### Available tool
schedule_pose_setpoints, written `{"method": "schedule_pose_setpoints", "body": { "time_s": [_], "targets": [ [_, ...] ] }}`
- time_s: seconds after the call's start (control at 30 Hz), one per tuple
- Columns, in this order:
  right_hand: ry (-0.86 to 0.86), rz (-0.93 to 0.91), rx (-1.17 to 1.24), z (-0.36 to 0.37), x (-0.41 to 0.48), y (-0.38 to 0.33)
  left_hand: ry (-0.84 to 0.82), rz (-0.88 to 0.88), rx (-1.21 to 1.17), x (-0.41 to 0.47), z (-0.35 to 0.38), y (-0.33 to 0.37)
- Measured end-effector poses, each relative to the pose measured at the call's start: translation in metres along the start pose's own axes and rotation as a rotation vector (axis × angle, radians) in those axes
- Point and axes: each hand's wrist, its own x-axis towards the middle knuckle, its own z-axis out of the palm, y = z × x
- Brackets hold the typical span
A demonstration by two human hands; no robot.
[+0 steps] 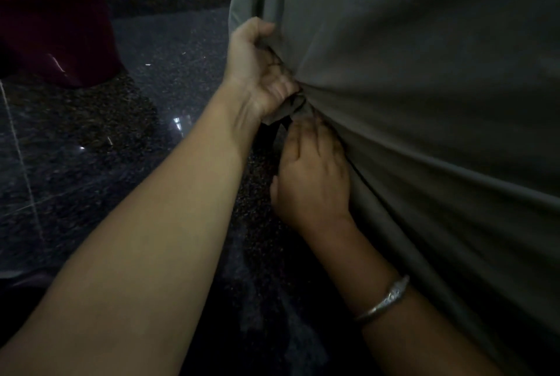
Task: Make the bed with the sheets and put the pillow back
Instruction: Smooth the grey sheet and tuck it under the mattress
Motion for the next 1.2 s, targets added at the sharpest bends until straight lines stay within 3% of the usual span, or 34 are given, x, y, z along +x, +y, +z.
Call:
{"method": "schedule_pose_setpoints", "body": {
  "time_s": [0.1, 0.2, 0.27, 0.37, 0.43, 0.5, 0.6, 0.73, 0.83, 0.93, 1.0, 1.07, 1.13, 1.2],
  "targets": [
    [-0.017, 0.114, -0.138, 0.004, -0.008, -0.002, 0.003, 0.081, -0.156, 0.003, 0.001, -0.013],
    [0.012, 0.191, -0.202, 0.016, 0.000, -0.004, 0.001, 0.090, -0.121, 0.008, 0.002, -0.018],
    [-0.020, 0.251, -0.184, 0.020, 0.012, -0.007, 0.027, 0.056, 0.177, 0.007, 0.004, -0.004],
    [-0.106, 0.363, -0.036, 0.014, 0.037, -0.011, 0.173, 0.030, 1.020, 0.000, 0.006, 0.030],
    [-0.181, 0.434, 0.023, 0.001, 0.046, -0.011, 0.172, -0.074, 1.211, -0.006, 0.008, 0.038],
    [-0.158, 0.395, 0.073, 0.002, 0.045, -0.009, 0.095, -0.199, 1.079, -0.009, 0.008, 0.025],
    [-0.208, 0.138, 0.160, -0.010, 0.030, 0.012, 0.109, -0.072, 0.882, -0.003, 0.007, 0.005],
    [-0.167, 0.043, 0.211, -0.010, 0.022, 0.019, 0.062, -0.047, 0.621, -0.003, 0.004, 0.021],
    [-0.011, 0.064, 0.200, 0.002, 0.019, 0.018, 0.021, -0.015, 0.393, 0.002, -0.001, 0.022],
    [0.013, 0.124, 0.065, 0.012, 0.021, 0.008, -0.056, 0.049, 0.120, 0.009, -0.002, 0.017],
    [0.060, 0.210, -0.013, 0.019, 0.028, -0.002, -0.023, 0.122, -0.012, 0.016, -0.001, 0.005],
    [0.037, 0.312, -0.044, 0.024, 0.040, -0.012, 0.036, 0.181, -0.064, 0.021, 0.001, -0.009],
    [-0.101, 0.410, -0.046, 0.024, 0.051, -0.016, 0.044, 0.195, -0.029, 0.024, 0.004, -0.013],
    [-0.201, 0.457, -0.079, 0.026, 0.059, -0.019, 0.017, 0.171, 0.121, 0.029, 0.004, -0.010]
  ]
}}
